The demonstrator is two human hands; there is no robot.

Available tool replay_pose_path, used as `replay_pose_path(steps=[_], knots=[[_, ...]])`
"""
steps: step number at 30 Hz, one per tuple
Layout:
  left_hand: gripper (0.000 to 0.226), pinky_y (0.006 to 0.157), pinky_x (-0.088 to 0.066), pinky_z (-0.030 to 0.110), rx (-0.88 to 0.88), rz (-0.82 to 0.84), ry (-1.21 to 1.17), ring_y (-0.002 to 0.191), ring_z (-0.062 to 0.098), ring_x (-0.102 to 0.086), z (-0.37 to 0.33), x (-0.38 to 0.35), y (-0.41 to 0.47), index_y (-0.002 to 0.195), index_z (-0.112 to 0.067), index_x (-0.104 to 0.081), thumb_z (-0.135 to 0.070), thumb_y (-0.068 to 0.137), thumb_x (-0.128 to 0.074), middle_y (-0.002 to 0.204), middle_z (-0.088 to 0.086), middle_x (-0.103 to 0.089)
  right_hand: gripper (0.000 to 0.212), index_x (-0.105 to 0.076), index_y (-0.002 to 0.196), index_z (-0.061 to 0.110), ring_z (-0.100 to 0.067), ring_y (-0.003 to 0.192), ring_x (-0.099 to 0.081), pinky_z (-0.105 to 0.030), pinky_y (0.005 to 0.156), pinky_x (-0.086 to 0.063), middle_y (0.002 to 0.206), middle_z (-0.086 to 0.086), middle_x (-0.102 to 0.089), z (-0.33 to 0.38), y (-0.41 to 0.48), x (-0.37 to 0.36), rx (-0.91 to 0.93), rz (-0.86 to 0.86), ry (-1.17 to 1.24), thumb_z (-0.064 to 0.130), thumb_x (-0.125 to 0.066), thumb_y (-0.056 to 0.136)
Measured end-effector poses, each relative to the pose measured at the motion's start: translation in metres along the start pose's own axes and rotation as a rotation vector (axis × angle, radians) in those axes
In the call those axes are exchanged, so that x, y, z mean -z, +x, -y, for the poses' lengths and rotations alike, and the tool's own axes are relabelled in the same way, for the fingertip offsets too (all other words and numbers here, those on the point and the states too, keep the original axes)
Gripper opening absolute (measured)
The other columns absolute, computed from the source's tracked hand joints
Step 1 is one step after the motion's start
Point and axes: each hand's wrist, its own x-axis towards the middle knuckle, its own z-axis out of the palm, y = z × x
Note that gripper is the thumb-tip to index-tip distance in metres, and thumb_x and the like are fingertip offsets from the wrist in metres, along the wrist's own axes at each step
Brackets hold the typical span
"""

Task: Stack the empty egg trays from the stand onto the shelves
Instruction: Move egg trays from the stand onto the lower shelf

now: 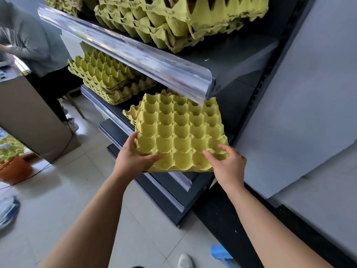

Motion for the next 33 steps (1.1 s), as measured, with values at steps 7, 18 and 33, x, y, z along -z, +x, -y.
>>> replay_pose_path(steps=[7,18,33], knots=[[0.083,0.070,-0.056,0.026,-0.059,0.050,0.085,0.085,0.002,-0.063,-0.002,0.024,0.070,0.127,-0.027,-0.041,-0.026,0.060,-0.091,0.109,-0.014,-0.056,0.059,-0.061,0.118,0.029,-0.023,0.122,-0.035,-0.046,0.091,-0.043,0.128,-0.001,-0.055,0.023,0.027,-0.054,-0.026,-0.072,-0.058,0.063,-0.067,0.070],[0.123,0.090,-0.054,0.040,-0.213,0.389,0.380,0.105,0.015,-0.064,-0.002,0.060,0.218,0.137,-0.041,-0.039,-0.082,0.028,-0.079,0.126,-0.003,-0.058,0.051,-0.063,0.114,0.026,-0.024,0.116,-0.037,-0.045,0.091,-0.043,0.123,-0.003,-0.056,0.068,0.018,-0.130,-0.235,-0.378,-0.053,0.057,-0.069,0.074],[0.096,0.082,-0.036,0.032,-0.323,0.524,0.567,0.128,0.027,-0.043,-0.026,0.041,0.252,0.153,-0.026,-0.020,-0.043,0.077,-0.076,0.145,0.007,-0.041,0.051,-0.059,0.121,0.026,-0.033,0.120,-0.033,-0.052,0.092,-0.043,0.135,-0.012,-0.044,0.076,0.026,-0.176,-0.401,-0.413,-0.328,0.060,-0.053,0.084]])
